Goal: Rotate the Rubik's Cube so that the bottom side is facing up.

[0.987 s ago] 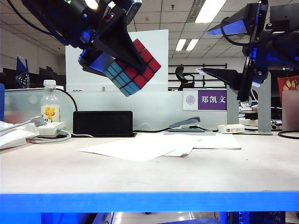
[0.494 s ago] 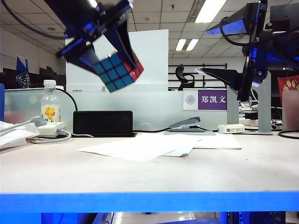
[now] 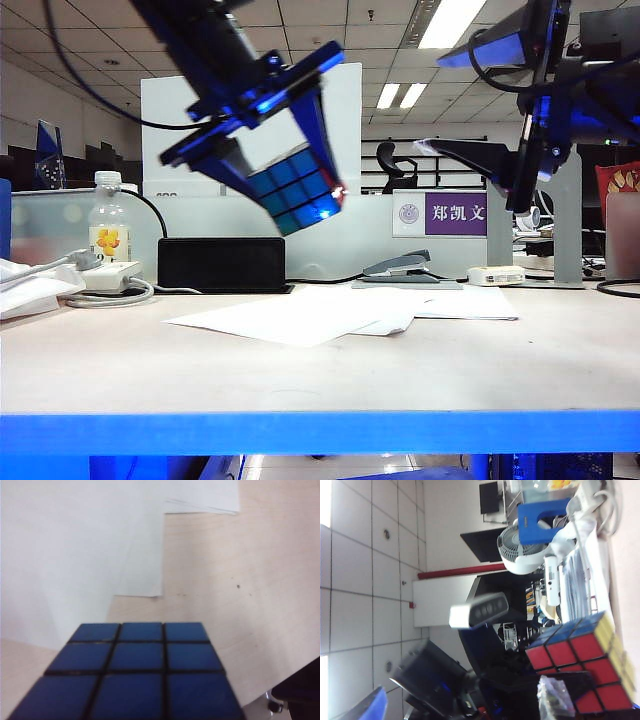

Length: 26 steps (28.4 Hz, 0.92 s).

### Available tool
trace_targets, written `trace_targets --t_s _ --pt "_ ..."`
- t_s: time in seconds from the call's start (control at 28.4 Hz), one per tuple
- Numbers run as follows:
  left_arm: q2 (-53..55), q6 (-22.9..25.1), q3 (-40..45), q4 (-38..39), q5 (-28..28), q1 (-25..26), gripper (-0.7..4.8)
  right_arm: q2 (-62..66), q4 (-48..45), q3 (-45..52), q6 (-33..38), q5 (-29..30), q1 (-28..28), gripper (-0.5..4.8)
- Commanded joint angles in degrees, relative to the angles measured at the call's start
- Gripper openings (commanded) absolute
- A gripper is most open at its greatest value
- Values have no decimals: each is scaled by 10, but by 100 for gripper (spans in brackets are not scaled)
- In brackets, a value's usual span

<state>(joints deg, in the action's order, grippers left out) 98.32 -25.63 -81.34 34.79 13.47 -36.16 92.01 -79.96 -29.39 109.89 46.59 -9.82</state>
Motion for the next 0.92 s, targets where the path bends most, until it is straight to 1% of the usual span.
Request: trace_targets --t_s 0.04,0.14,0.28,0.42,0.63,0.78,0.81,0.88,0.92 --pt "53 10 -67 41 -1 -24 -5 -3 -10 -2 0 10 2 391" --pt "95 16 -113 84 -11 -33 -5 -8 -10 -2 -1 19 23 391" --pt "110 13 -130 114 -64 -33 -5 -36 -10 -2 -2 30 87 391" --pt "137 2 -152 114 -58 -38 -5 -43 -10 -2 -3 50 112 391" --pt "187 -9 -172 106 -42 -54 -5 -78 -10 -2 -10 61 127 391" --pt "192 -36 -177 62 -33 -62 -5 -79 -10 -1 -11 63 127 391" --pt "197 -37 -189 63 -44 -62 -5 -79 -10 -1 -11 66 127 391" --pt "211 -36 -221 79 -47 -62 -5 -80 -10 -1 -11 75 127 391" --pt "226 -31 -247 99 -52 -62 -5 -80 -10 -1 -11 76 127 391"
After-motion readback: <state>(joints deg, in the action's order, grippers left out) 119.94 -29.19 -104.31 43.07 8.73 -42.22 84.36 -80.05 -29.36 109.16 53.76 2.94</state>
